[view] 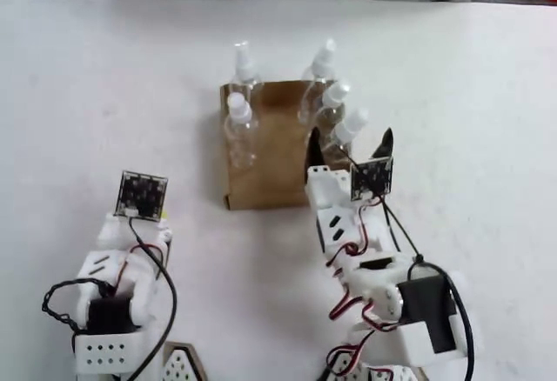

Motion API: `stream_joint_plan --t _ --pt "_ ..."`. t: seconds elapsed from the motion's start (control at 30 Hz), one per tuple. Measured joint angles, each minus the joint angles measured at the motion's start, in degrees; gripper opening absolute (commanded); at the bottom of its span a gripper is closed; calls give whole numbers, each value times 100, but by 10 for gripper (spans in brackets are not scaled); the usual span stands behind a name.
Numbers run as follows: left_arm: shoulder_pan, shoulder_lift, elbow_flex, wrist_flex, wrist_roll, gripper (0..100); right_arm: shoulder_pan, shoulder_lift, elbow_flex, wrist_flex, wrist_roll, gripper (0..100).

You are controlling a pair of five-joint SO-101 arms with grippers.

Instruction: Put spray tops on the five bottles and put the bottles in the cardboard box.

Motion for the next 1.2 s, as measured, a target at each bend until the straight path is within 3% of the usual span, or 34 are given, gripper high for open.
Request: stream_joint_plan --t 0.67,1.2 --pt "0 0 0 0 0 23 0 -826 88 325 -9 415" --pt "0 0 0 0 0 23 18 -2549 97 1864 -141 415"
